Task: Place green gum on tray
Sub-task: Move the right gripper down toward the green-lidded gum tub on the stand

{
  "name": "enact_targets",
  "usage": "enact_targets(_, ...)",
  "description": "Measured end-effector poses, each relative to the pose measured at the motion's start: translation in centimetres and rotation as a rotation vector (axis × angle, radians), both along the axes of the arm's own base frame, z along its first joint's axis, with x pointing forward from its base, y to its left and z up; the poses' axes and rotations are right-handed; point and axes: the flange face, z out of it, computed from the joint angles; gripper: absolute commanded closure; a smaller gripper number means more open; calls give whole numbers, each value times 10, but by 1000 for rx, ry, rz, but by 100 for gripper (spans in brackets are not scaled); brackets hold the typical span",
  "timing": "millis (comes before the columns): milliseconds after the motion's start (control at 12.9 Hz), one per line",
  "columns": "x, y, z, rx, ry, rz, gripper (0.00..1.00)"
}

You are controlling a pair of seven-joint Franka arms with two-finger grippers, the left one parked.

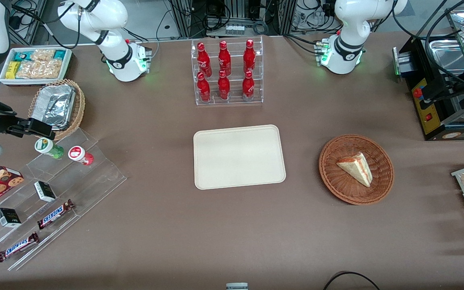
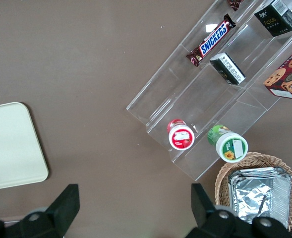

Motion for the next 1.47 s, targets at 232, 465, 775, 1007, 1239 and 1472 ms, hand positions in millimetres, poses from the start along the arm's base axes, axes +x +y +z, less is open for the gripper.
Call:
enact_targets(232,-2,-2,2,2,13,15,0)
enact_targets(465,-5,-4,-2,3,31,20,0)
enact_targets(775,-20,-16,-32,12,25,89,0)
enact_targets(1007,-49,-38,-59,28,7,223,1)
enact_targets(1239,-62,-67,-77,38,-20,415,0)
enact_targets(1472,-67,-102,-103,28,-72,597,0)
